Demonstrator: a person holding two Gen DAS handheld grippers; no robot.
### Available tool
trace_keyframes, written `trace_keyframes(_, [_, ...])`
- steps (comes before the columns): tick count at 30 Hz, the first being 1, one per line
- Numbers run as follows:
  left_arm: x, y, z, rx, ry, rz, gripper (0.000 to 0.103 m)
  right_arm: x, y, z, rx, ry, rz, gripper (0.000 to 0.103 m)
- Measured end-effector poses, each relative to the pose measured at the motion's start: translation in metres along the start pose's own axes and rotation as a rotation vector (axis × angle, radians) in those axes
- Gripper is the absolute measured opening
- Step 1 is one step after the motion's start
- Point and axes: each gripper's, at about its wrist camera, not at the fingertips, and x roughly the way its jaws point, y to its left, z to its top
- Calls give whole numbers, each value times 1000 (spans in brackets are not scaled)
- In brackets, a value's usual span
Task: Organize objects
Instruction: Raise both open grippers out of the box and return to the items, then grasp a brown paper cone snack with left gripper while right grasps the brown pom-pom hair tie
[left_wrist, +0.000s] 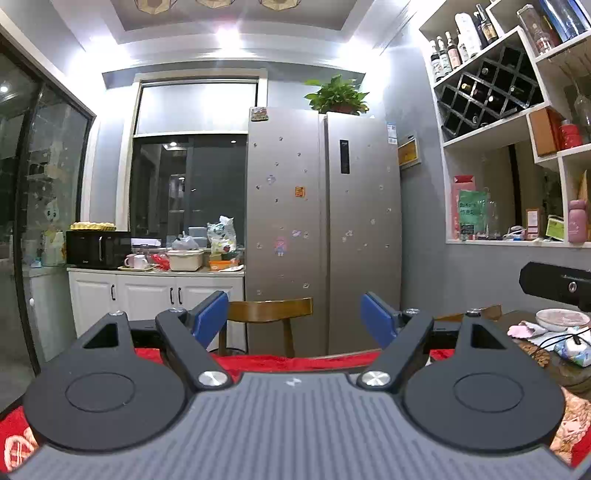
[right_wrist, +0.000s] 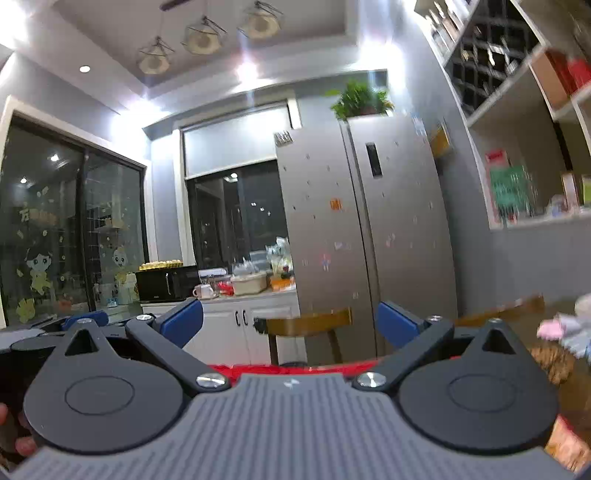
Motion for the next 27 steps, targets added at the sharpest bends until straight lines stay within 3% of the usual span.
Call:
trace_keyframes(6, [12,14,-45,-54,131,17,83,20,-24,-35,74,117,-51,103])
trace_keyframes(9, [8,17,-78,-86,155,26,82,31,-30,-51,88,175,-76,103])
trace_keyframes(16, [15,-15,-127,-17,275,-104,81,51,-37,-78,109,289,-152,103])
trace_keyframes(20, [27,-22,-141,-69,390,-178,77,60,-41,-90,117,353,-149,100])
trace_keyframes(24, [37,-36,-149,-19,433,-199,72,68,-42,-99,119,399,-146,99])
trace_keyframes(27, [47,-39,-150,-43,468,-197,69,74,-43,-108,121,430,-160,98])
